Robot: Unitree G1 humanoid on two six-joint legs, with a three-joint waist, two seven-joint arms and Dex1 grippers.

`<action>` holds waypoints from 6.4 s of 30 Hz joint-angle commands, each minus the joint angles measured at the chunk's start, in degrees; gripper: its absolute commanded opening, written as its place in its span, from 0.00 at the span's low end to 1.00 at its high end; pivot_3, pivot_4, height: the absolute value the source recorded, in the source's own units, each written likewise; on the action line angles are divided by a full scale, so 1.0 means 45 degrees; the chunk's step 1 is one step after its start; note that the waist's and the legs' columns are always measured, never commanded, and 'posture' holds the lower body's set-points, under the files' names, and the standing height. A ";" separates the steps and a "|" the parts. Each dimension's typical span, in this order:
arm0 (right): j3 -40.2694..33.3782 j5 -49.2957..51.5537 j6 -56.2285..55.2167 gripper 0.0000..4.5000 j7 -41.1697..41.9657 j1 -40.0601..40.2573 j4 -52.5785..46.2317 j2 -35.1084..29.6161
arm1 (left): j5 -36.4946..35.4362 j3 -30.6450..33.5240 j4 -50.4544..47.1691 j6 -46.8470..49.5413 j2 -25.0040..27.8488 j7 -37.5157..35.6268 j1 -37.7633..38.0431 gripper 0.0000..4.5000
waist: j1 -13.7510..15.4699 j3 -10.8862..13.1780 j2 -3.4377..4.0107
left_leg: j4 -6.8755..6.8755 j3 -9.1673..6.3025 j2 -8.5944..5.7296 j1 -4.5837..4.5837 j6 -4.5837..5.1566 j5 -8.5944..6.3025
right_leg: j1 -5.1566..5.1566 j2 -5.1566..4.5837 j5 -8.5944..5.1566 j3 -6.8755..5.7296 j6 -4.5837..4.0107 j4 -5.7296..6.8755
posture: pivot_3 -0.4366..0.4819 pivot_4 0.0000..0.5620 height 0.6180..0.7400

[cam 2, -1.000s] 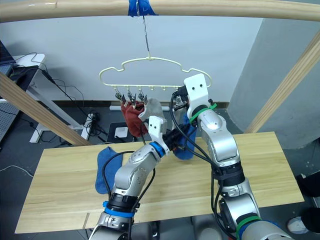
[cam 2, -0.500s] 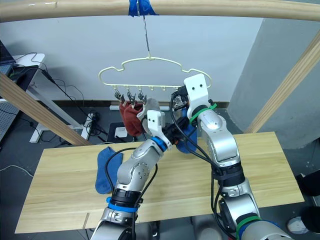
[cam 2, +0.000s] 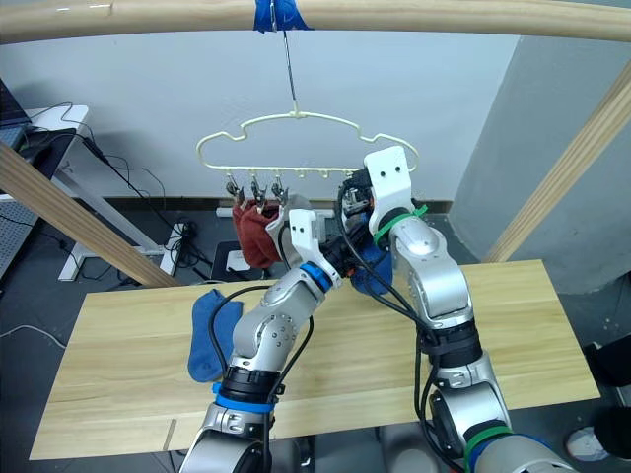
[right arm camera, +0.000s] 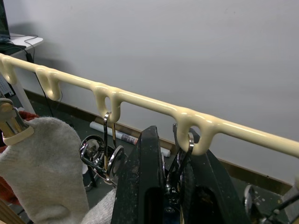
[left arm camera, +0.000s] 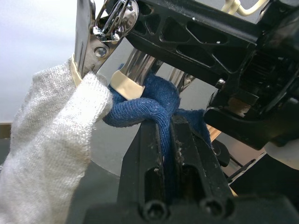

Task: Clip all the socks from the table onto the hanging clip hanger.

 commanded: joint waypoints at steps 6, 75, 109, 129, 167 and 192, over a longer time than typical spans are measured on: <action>-0.0038 0.0789 0.0829 0.39 0.0423 0.0484 -0.2353 -0.0059 | 0.0588 -0.0353 -0.0321 -0.0303 0.0181 -0.0078 -0.0050 0.17 | -0.0005 0.0001 0.0000 | -0.0003 -0.0002 0.0000 -0.0003 0.0000 0.0000 | 0.0000 0.0001 -0.0001 -0.0002 0.0001 -0.0006 | 0.26 0.46 1.00; -0.0241 0.0383 0.0866 0.39 0.0236 0.2019 -0.2923 -0.2898 | 0.1853 -0.0940 -0.3773 -0.0879 0.6459 -0.5508 -0.0139 0.49 | 0.0044 0.0000 0.0001 | -0.0003 -0.0011 0.0002 -0.0005 -0.0001 0.0000 | -0.0003 0.0001 -0.0002 -0.0009 0.0002 0.0000 | 0.28 0.42 1.00; -0.0304 -0.0072 -0.1015 0.39 0.0178 0.0675 -0.0965 -0.1622 | 0.1919 -0.1014 -0.4033 -0.0707 0.6469 -0.5435 0.0293 0.49 | 0.0043 0.0000 0.0001 | 0.0001 -0.0012 0.0004 -0.0005 -0.0001 0.0000 | -0.0004 -0.0001 -0.0001 -0.0010 0.0000 0.0007 | 0.30 0.43 1.00; -0.0407 -0.0023 -0.0653 0.00 0.0039 0.0655 -0.1054 -0.1256 | 0.2483 -0.0906 -0.4028 -0.0603 0.6484 -0.4483 0.1133 0.50 | 0.0040 0.0000 0.0002 | 0.0002 -0.0012 0.0005 -0.0004 0.0000 0.0000 | -0.0004 -0.0002 0.0000 -0.0009 0.0000 0.0012 | 0.29 0.44 1.00; -0.0169 0.0283 -0.0478 0.00 0.0331 0.0559 -0.1232 -0.1292 | 0.3632 0.3757 0.2922 0.0949 0.5800 0.1123 0.3913 1.00 | 0.0042 -0.0007 0.0011 | 0.0002 -0.0021 0.0009 0.0016 -0.0001 0.0001 | 0.0000 -0.0013 0.0002 -0.0019 -0.0003 0.0035 | 0.29 0.45 1.00; -0.0417 0.0249 -0.0132 0.00 0.0141 0.0488 -0.1505 -0.1227 | 0.1807 -0.0704 -0.2197 0.0377 0.5420 -0.4882 0.3603 0.01 | 0.0041 -0.0005 0.0011 | -0.0003 -0.0019 0.0007 -0.0003 -0.0001 0.0000 | -0.0002 -0.0034 0.0002 -0.0015 -0.0003 0.0011 | 0.26 0.46 1.00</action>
